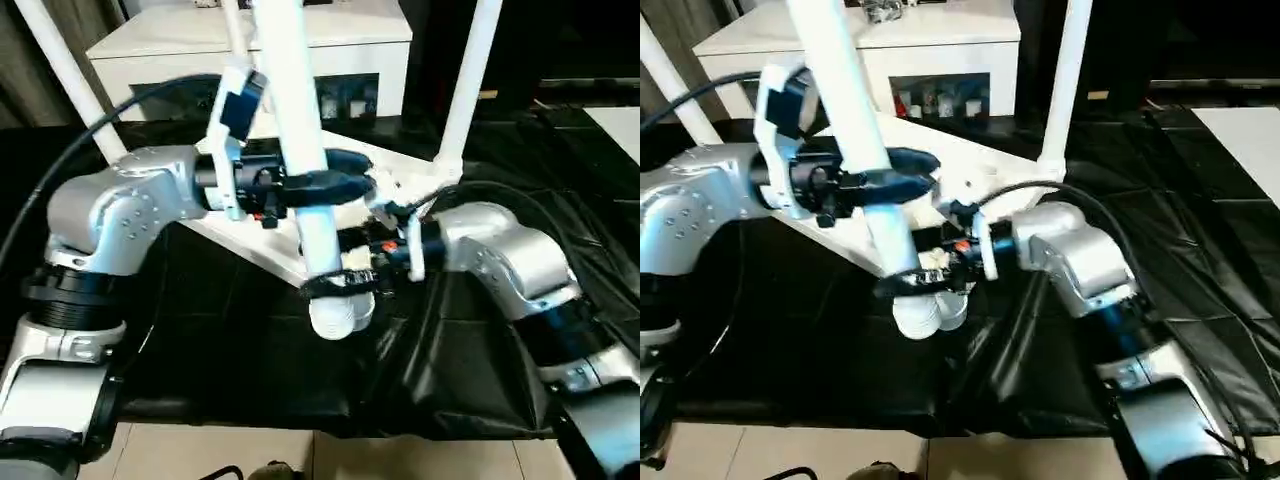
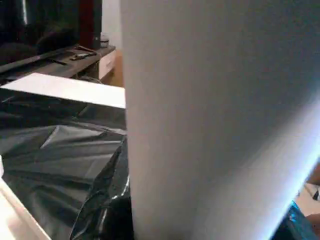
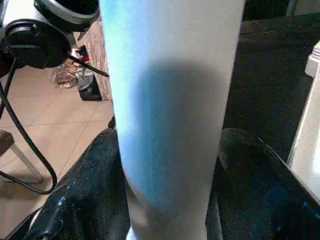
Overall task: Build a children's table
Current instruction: Move to table
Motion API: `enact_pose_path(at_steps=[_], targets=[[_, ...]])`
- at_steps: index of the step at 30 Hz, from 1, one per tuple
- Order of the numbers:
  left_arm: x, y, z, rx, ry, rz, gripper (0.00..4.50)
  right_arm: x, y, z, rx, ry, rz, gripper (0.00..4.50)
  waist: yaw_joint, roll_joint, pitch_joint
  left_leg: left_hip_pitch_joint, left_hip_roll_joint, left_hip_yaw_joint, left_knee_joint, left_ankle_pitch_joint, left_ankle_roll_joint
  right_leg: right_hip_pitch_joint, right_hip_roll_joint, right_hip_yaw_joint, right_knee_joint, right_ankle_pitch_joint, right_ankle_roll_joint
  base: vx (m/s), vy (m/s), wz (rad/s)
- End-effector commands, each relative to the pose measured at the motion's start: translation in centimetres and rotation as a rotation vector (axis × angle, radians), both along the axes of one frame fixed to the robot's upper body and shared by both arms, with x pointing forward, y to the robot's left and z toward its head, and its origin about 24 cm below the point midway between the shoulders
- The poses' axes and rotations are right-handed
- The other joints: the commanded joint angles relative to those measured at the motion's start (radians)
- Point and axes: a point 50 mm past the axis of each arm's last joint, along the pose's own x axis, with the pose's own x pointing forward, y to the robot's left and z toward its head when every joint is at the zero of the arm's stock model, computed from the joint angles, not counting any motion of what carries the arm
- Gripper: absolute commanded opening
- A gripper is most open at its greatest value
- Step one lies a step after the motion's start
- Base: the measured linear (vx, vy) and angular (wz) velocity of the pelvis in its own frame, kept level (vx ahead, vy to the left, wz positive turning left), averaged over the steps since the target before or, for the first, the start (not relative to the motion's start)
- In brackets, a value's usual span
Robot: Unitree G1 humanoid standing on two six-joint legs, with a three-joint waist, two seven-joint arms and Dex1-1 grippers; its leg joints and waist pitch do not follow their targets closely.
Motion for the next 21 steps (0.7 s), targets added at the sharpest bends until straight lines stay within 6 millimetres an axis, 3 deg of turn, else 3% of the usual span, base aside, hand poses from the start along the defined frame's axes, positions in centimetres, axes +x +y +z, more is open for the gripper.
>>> enact_pose_path(at_steps=[1, 13, 21], targets=[[-0.03, -0.28, 0.70, 0.013, -0.037, -0.018, 1.72, -0.03, 0.46, 0.25, -0.003, -0.008, 0.012, 3.18, 0.003, -0.007, -0.075, 0.034, 0.085, -0.042, -0.079, -0.184, 0.023, 0.040, -0.099, 0.057, -0.073, -0.164, -0.223, 0.000, 0.000, 0.00], [0.24, -0.33, 0.74, 0.009, -0.040, -0.014, 1.72, -0.47, 0.35, -0.13, -0.022, 0.033, 0.050, 2.08, 0.003, -0.010, -0.074, 0.035, 0.085, -0.042, -0.079, -0.191, 0.020, 0.042, -0.099, 0.057, -0.074, -0.169, -0.225, 0.000, 0.000, 0.00], [0.33, -0.30, 0.73, 0.002, -0.037, -0.012, 1.71, -0.55, 0.36, -0.65, -0.056, 0.022, 0.053, 1.84, 0.004, -0.012, -0.076, 0.033, 0.085, -0.042, -0.077, -0.175, 0.029, 0.042, -0.099, 0.056, -0.072, -0.154, -0.229, 0.000, 0.000, 0.00]])
